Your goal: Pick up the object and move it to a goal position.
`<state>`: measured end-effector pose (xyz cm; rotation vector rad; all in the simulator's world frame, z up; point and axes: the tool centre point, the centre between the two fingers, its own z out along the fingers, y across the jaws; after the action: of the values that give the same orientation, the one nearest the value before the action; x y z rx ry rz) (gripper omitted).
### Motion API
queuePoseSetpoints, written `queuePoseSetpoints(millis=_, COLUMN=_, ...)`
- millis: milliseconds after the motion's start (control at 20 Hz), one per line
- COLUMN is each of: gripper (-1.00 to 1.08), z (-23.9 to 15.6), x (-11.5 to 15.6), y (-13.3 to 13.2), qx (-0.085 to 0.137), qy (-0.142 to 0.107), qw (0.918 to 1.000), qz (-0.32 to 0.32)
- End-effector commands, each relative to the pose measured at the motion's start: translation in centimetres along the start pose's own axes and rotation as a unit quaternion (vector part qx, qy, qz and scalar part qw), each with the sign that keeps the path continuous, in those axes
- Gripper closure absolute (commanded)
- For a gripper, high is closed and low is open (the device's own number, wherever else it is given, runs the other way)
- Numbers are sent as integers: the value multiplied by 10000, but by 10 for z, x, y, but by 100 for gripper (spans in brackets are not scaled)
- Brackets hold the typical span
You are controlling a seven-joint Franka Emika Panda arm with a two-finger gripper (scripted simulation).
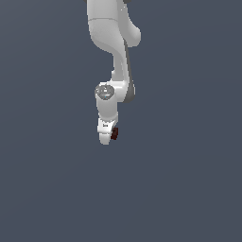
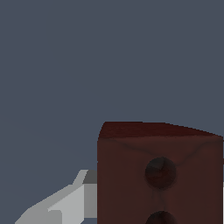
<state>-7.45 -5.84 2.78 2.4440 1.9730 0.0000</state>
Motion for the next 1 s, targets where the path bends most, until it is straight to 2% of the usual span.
queuePoseSetpoints(millis=0, gripper=108, z=-2, x=1, y=0, qx=-4, qy=0, qw=10000, qz=-1)
queuePoseSetpoints(millis=450, gripper=108, z=-41, x=22, y=3, qx=-3, qy=-2, qw=10000, qz=-5)
queuePoseSetpoints(millis=950, gripper=108, z=-133, x=70, y=9, qx=1, qy=0, qw=10000, qz=-11)
